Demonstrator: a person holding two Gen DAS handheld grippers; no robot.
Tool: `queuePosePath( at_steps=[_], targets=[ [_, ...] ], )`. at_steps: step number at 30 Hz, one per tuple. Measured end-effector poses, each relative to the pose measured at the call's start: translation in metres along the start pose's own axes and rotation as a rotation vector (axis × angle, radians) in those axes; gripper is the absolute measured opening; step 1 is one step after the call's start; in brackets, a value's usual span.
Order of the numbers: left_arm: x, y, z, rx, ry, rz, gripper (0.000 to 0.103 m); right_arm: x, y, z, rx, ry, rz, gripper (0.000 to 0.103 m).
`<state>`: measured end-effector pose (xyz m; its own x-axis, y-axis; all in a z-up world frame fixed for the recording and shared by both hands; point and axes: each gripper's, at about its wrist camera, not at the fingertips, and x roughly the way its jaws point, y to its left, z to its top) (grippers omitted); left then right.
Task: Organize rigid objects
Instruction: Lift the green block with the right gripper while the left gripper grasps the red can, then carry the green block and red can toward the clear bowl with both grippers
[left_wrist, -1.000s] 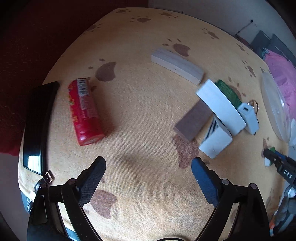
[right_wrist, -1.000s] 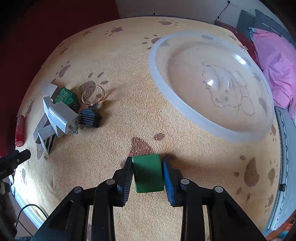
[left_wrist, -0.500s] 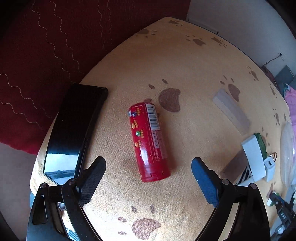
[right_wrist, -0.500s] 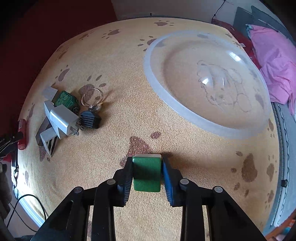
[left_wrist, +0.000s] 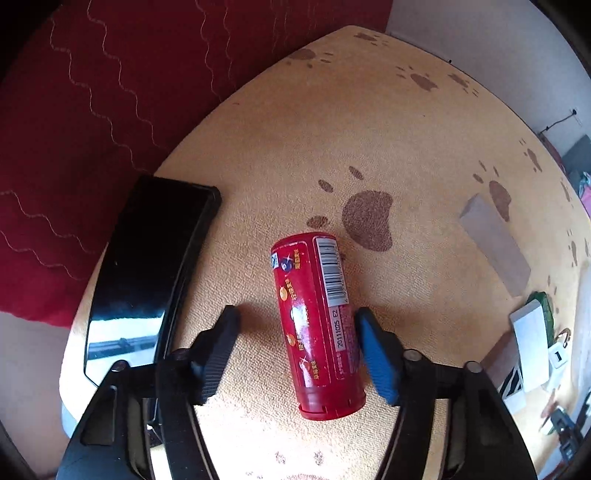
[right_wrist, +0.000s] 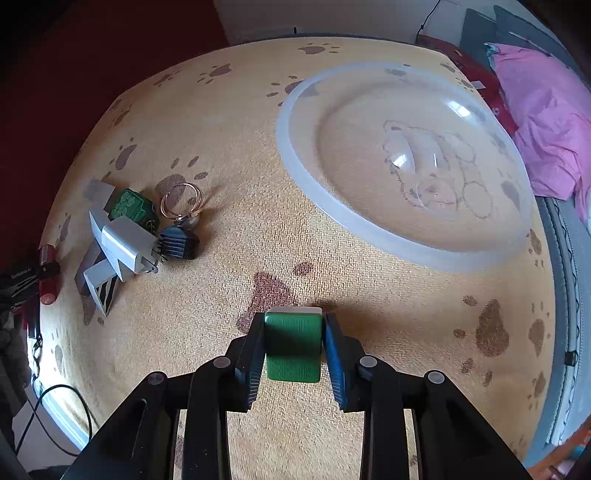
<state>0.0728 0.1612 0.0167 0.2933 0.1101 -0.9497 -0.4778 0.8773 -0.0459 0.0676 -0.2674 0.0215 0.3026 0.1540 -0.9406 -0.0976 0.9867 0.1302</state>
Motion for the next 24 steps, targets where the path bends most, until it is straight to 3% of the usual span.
queuePosePath(
  at_steps=[2, 4, 15, 24],
  targets=[
    [0.000, -0.001, 0.002, 0.000, -0.005, -0.007, 0.045, 0.000, -0.001, 0.001, 0.000, 0.002, 0.003, 0.032],
    [-0.003, 0.001, 0.001, -0.007, -0.006, -0.018, 0.042, 0.000, -0.002, 0.002, -0.002, 0.002, 0.006, 0.032],
    [-0.023, -0.012, -0.011, 0.009, -0.040, -0.065, 0.038, -0.014, -0.007, 0.007, 0.011, -0.029, 0.033, 0.032],
    [-0.046, -0.029, -0.021, 0.025, -0.059, -0.109, 0.033, -0.034, -0.031, 0.030, 0.063, -0.118, 0.018, 0.032]
  ],
)
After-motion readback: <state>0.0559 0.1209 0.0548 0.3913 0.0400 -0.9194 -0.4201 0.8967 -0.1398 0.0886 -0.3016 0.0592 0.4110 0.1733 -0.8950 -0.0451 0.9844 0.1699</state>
